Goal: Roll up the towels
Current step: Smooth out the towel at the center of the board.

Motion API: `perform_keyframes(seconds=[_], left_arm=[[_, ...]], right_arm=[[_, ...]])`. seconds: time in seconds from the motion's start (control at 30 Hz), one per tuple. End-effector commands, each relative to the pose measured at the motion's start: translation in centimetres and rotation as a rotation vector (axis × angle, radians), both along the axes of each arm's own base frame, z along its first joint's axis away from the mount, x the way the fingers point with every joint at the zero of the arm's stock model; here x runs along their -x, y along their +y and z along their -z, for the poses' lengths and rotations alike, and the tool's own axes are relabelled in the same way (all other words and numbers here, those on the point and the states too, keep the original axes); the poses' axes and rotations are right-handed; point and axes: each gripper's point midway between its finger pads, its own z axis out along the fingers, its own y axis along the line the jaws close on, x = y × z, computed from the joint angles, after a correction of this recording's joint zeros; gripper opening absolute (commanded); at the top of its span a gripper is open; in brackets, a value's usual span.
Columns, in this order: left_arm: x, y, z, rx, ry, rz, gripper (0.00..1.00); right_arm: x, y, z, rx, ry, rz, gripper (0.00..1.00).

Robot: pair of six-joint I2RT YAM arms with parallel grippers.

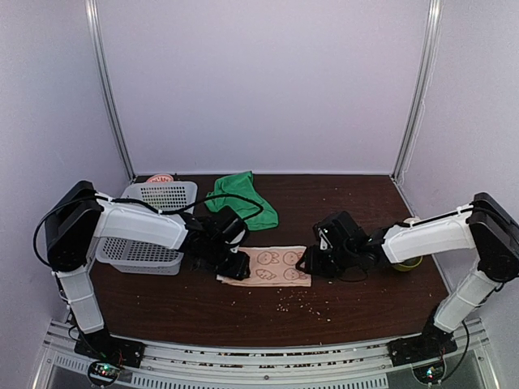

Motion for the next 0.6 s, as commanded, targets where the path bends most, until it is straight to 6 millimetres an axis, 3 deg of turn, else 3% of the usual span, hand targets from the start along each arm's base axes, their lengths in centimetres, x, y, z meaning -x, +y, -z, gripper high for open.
perform_keyframes(seconds=[0.0, 0.13, 0.23, 0.57], left_arm=[[-0.4, -1.2, -5.9, 0.069, -0.055, 0.046, 0.54], [-1.0, -2.5, -10.1, 0.148, -0.108, 0.068, 0.59], [-1.8, -3.5, -11.1, 0.177, -0.138, 0.071, 0.58], [-2.8, -7.0, -6.1, 0.17, -0.048, 0.095, 0.51]], right_arm=[[-0.8, -1.2, -4.0, 0.026, -0.106, 0.001, 0.43], [-1.2, -3.0, -4.1, 0.077, -0.132, 0.029, 0.45], [-1.2, -3.6, -2.3, 0.102, -0.095, 0.047, 0.45], [-2.0, -3.7, 0.7, 0.092, -0.04, 0.122, 0.45]])
